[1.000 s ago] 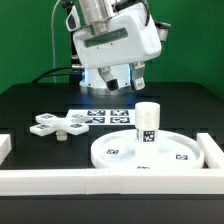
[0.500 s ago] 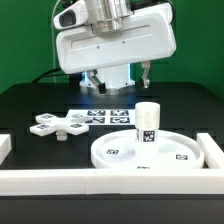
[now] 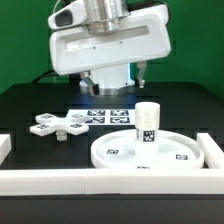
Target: Assemble round table
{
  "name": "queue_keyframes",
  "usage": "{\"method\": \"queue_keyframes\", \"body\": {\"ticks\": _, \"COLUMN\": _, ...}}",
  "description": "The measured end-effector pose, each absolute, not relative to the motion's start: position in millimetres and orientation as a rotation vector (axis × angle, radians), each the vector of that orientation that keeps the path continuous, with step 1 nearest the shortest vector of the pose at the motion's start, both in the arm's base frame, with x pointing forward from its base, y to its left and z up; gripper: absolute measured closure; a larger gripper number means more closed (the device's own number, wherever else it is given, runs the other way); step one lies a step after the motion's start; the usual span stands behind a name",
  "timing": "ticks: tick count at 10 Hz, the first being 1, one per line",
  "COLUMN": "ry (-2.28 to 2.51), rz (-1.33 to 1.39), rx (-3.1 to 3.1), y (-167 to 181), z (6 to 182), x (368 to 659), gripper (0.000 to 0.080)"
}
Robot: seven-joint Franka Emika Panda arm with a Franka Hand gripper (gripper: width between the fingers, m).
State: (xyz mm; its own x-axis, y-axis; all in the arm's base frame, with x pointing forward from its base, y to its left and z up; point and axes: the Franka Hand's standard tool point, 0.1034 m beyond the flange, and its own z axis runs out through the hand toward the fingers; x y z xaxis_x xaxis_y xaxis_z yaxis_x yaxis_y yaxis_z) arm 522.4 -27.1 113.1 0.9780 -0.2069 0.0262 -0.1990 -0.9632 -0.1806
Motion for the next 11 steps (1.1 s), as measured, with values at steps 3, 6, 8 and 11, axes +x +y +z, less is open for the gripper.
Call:
{"method": "queue_keyframes", "body": {"ticks": 3, "ry": 0.285, "rz": -0.065, "rx": -2.98, "y": -77.2, "z": 102.1, "x": 492.2, "gripper": 0.0151}}
{"method": "queue_keyframes", "body": {"ticks": 6, "ry": 0.288, "rz": -0.059, "rx": -2.984, "y": -91.5, "z": 98.5, "x": 487.8, "gripper": 0.0151}}
{"method": "queue_keyframes", "body": {"ticks": 8, "ry": 0.291, "rz": -0.058, "rx": -2.984, "y": -92.3, "z": 98.0, "x": 487.5, "gripper": 0.0151}}
{"method": "queue_keyframes", "body": {"ticks": 11, "ry": 0.078, "rz": -0.126, "rx": -3.105, "y": -95.9, "z": 86.2, "x": 484.0, "gripper": 0.0151}}
